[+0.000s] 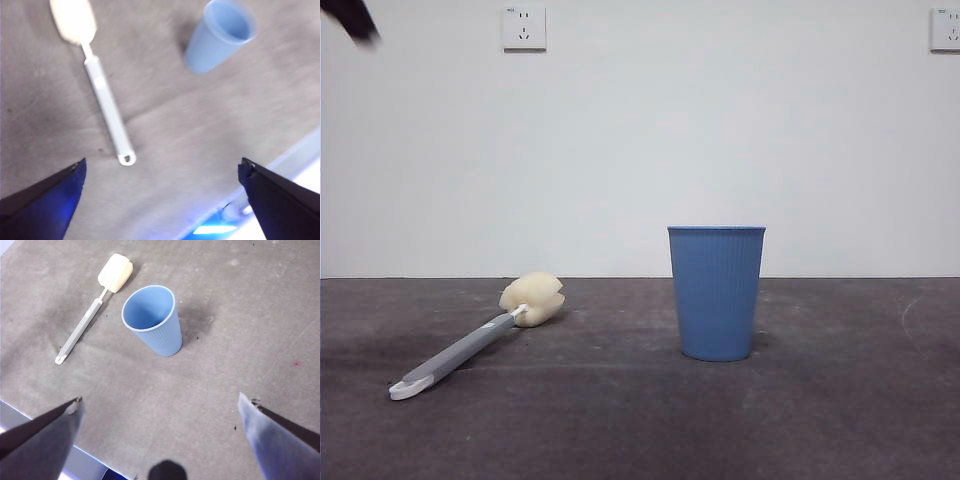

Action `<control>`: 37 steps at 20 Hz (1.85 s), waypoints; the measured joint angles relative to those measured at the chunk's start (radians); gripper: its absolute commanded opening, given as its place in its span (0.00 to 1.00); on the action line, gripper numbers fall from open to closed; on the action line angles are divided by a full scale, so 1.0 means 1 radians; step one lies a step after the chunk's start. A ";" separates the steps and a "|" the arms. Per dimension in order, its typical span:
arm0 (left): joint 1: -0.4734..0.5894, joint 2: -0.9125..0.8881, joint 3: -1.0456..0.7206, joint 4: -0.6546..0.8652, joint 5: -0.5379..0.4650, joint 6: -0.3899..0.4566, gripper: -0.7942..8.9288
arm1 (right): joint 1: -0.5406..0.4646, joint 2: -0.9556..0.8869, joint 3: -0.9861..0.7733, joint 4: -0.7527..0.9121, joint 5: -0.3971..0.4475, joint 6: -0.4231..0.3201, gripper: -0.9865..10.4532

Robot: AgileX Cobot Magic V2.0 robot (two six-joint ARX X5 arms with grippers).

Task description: Pick up the cup brush,pick up the cup,insert the brush into the cup,clean the cup,put the cup brush back,put the cup back to the fixed position on the table

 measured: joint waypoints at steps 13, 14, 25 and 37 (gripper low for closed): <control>-0.323 0.601 0.000 0.290 -0.461 -0.261 0.73 | 0.000 0.000 0.000 0.000 0.000 0.012 0.61; -0.323 0.622 0.000 0.295 -0.475 -0.267 0.73 | 0.000 0.000 0.000 0.000 0.000 0.014 0.61; -0.323 0.694 0.000 0.348 -0.521 -0.317 0.52 | 0.000 0.000 0.000 0.000 0.000 0.016 0.61; -0.323 0.716 0.000 0.346 -0.501 -0.351 0.24 | 0.000 0.000 0.000 0.000 0.000 0.026 0.61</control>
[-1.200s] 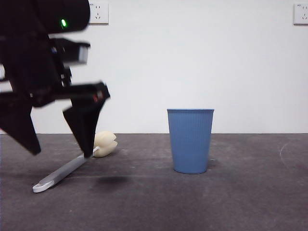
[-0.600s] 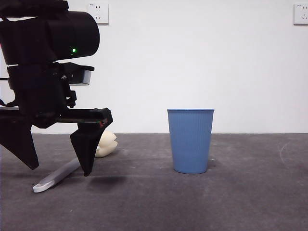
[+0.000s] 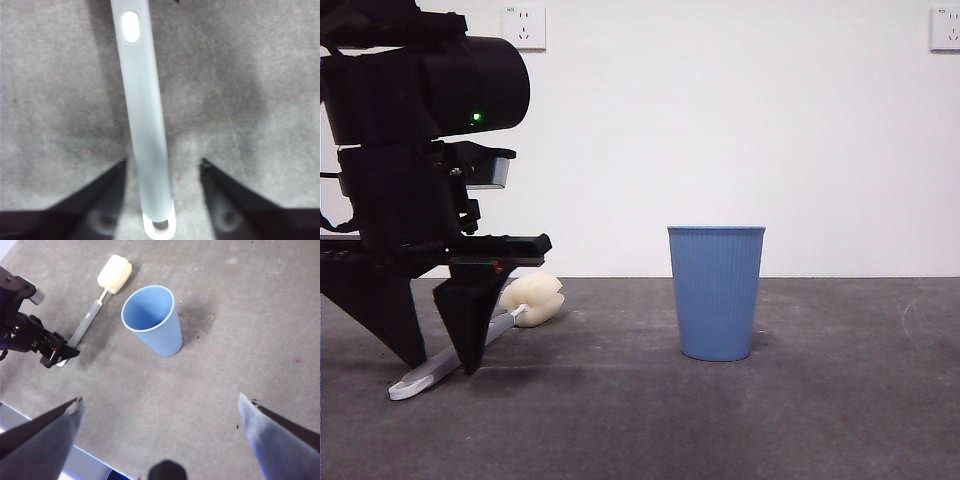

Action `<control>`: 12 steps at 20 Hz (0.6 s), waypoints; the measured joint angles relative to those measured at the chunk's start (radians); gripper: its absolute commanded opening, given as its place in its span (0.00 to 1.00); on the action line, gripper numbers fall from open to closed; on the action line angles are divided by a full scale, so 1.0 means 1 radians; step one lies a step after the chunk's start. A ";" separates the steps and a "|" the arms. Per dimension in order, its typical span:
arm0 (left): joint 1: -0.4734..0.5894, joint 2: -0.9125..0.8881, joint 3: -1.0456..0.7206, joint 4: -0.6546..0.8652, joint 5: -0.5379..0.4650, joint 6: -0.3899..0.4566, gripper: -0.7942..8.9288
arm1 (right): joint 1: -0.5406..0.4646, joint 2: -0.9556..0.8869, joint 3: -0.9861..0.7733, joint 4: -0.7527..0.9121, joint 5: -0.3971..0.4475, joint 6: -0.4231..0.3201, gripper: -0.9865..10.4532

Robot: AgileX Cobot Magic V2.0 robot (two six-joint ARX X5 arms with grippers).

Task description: Pick up the cup brush,pick up the cup,insert the brush into the cup,clean the cup,put the cup brush back,put the cup back to the fixed position on the table

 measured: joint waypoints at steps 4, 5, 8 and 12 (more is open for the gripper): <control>0.000 0.000 0.000 -0.011 0.000 -0.004 0.17 | 0.000 0.000 0.000 0.000 0.000 0.000 0.61; 0.000 0.000 0.000 -0.012 0.000 -0.005 0.17 | 0.000 0.000 0.000 0.000 0.000 0.001 0.61; 0.000 0.000 0.000 -0.014 0.000 -0.019 0.14 | 0.000 0.000 0.000 0.000 0.000 0.002 0.61; 0.000 0.000 0.000 -0.014 0.000 -0.035 0.07 | 0.000 -0.001 0.000 0.000 0.000 0.005 0.61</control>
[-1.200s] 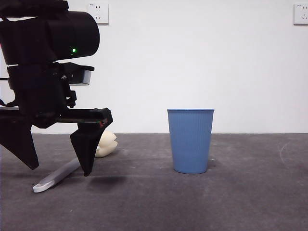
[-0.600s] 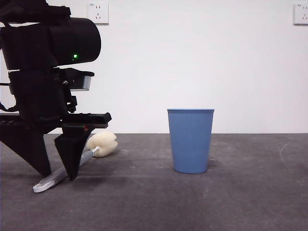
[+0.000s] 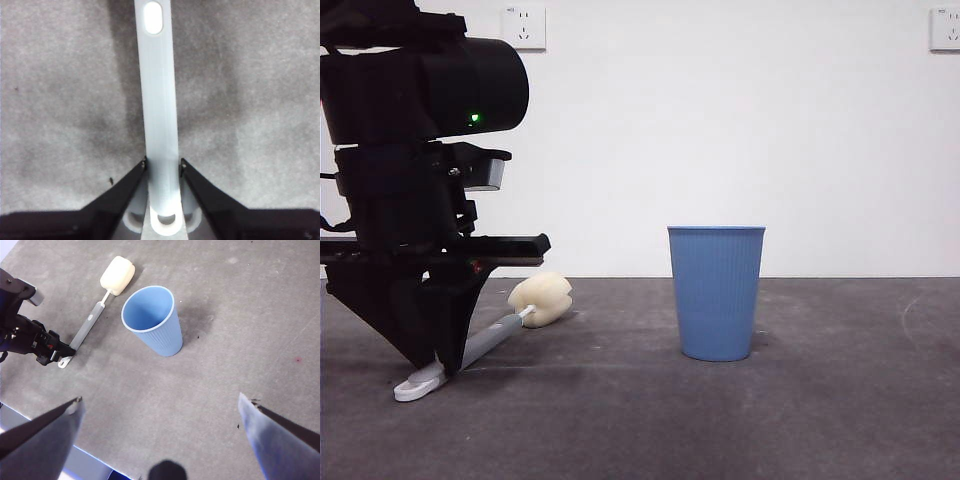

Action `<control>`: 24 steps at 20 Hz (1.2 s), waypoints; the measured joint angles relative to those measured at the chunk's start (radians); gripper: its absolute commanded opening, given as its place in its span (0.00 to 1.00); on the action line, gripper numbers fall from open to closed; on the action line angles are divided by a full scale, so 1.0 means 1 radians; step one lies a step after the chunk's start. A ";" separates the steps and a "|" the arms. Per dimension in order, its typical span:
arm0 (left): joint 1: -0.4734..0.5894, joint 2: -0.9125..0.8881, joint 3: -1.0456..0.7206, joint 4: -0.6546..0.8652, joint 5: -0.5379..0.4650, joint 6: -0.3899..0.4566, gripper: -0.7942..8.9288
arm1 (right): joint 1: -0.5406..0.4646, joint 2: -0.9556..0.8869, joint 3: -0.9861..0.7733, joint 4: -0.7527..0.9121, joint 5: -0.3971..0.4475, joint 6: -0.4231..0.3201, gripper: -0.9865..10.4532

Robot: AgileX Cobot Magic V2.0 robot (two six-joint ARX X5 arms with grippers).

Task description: Pick up the cup brush,pick up the cup,insert the brush into the cup,clean the cup,put the cup brush back,put the cup back to the fixed position on the table

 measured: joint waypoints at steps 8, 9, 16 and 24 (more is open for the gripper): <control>0.004 -0.056 0.000 -0.005 0.000 0.018 0.07 | 0.000 0.000 0.000 0.000 0.000 0.002 0.61; 0.004 -0.073 0.000 -0.007 0.001 0.020 0.07 | 0.000 0.000 0.000 0.000 0.000 0.002 0.61; 0.004 -0.193 0.000 -0.060 0.001 0.066 0.07 | 0.000 0.033 0.000 0.002 -0.008 0.068 0.61; 0.004 -0.488 0.000 -0.200 0.000 0.180 0.07 | 0.076 0.159 -0.120 0.254 -0.118 0.066 0.61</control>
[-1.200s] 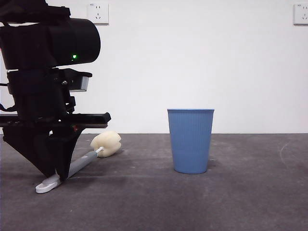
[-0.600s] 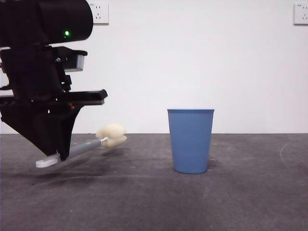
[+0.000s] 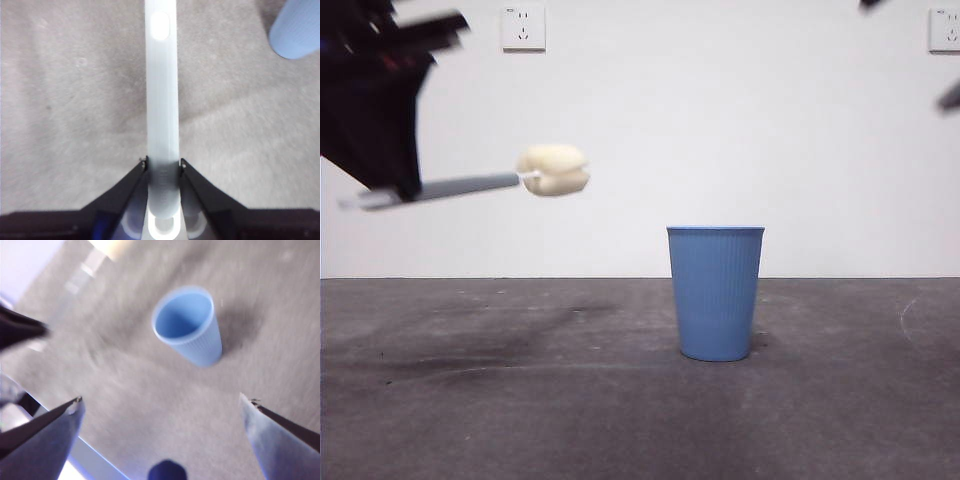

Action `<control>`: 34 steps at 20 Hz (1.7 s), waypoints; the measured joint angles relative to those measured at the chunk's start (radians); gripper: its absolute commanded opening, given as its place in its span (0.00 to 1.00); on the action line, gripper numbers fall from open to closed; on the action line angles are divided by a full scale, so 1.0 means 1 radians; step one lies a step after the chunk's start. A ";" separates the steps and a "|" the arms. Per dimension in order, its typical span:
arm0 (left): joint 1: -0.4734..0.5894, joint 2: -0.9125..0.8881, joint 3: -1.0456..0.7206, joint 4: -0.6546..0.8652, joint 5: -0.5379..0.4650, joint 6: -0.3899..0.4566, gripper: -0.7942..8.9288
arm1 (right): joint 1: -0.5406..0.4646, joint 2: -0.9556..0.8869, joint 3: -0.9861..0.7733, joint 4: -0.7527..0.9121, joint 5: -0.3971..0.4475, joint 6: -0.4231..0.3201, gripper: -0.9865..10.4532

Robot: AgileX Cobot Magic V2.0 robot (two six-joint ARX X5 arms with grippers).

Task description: Pick up the cup brush,pick up the cup,insert the brush into the cup,clean the cup,put the cup brush back,put the cup back to the fixed position on the table

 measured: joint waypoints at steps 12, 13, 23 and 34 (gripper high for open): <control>0.000 -0.174 0.000 -0.165 0.031 0.024 0.07 | 0.147 0.265 -0.296 0.593 0.117 0.068 0.61; 0.000 -0.175 0.000 -0.177 0.031 0.024 0.07 | 0.162 0.304 -0.296 0.649 0.123 0.068 0.61; 0.000 -0.175 0.000 -0.180 0.031 0.043 0.07 | 0.274 0.557 -0.298 1.023 0.221 -0.008 0.61; 0.000 -0.175 0.000 -0.183 0.058 0.039 0.07 | 0.325 0.832 -0.298 1.408 0.285 -0.034 0.61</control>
